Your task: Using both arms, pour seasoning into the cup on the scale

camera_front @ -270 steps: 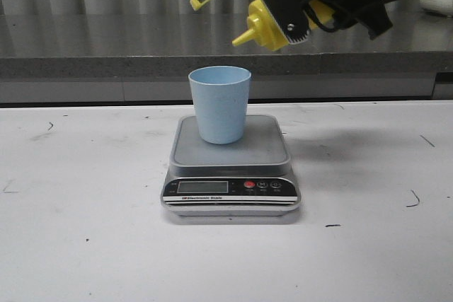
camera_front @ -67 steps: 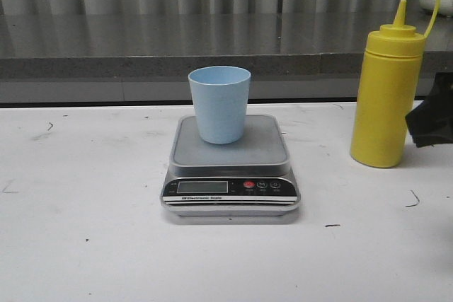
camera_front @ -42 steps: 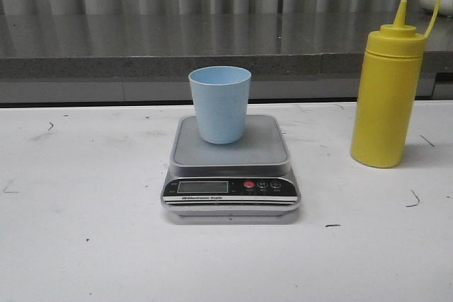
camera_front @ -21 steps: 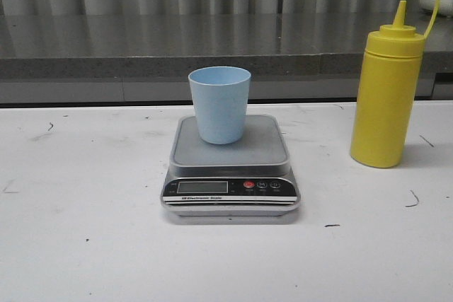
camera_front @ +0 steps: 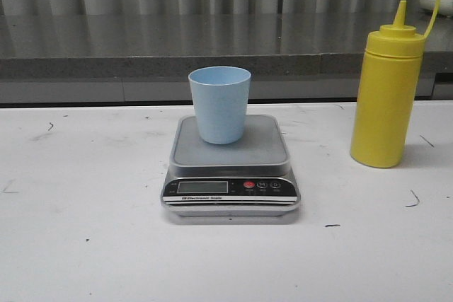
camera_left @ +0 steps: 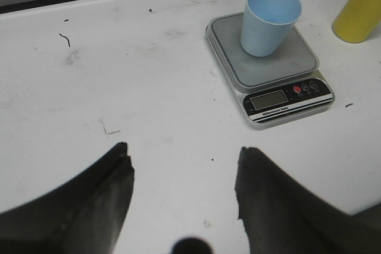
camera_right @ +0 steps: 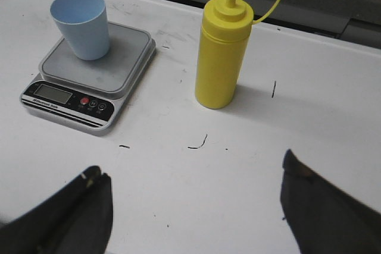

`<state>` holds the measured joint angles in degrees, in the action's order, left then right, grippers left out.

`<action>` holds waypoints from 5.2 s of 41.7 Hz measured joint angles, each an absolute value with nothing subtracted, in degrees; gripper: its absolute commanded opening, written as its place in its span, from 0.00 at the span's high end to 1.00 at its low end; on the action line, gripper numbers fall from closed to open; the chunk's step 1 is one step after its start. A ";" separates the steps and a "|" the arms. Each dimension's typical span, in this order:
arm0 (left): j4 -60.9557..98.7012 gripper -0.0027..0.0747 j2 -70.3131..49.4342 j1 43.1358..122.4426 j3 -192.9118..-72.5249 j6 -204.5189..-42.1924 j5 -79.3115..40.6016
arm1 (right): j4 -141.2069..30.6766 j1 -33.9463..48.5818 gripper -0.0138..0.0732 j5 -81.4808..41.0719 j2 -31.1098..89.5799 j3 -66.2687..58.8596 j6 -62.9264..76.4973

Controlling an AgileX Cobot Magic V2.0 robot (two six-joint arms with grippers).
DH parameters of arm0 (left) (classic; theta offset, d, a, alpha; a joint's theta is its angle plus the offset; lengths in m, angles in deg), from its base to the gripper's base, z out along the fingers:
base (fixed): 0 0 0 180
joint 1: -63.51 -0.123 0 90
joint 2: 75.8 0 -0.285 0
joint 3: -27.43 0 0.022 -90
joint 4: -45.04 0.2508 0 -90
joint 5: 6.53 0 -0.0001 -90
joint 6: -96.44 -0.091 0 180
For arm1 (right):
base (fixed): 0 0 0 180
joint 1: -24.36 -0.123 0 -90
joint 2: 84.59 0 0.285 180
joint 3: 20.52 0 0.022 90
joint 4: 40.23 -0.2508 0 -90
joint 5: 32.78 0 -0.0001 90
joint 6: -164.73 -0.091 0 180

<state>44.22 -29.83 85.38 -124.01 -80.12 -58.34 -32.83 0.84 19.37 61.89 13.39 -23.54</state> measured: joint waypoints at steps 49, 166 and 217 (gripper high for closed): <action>44.22 0.99 -30.07 85.38 -123.78 -80.02 -58.22 | -32.65 0.84 0.98 19.27 61.89 13.39 -23.50; 43.85 0.99 -68.30 65.38 -75.11 -79.91 -8.50 | -39.61 23.66 0.98 -24.76 87.45 54.65 -9.77; 43.85 0.99 -68.30 65.38 -75.11 -79.91 -8.46 | -41.06 22.94 0.98 -30.32 88.19 58.29 -14.61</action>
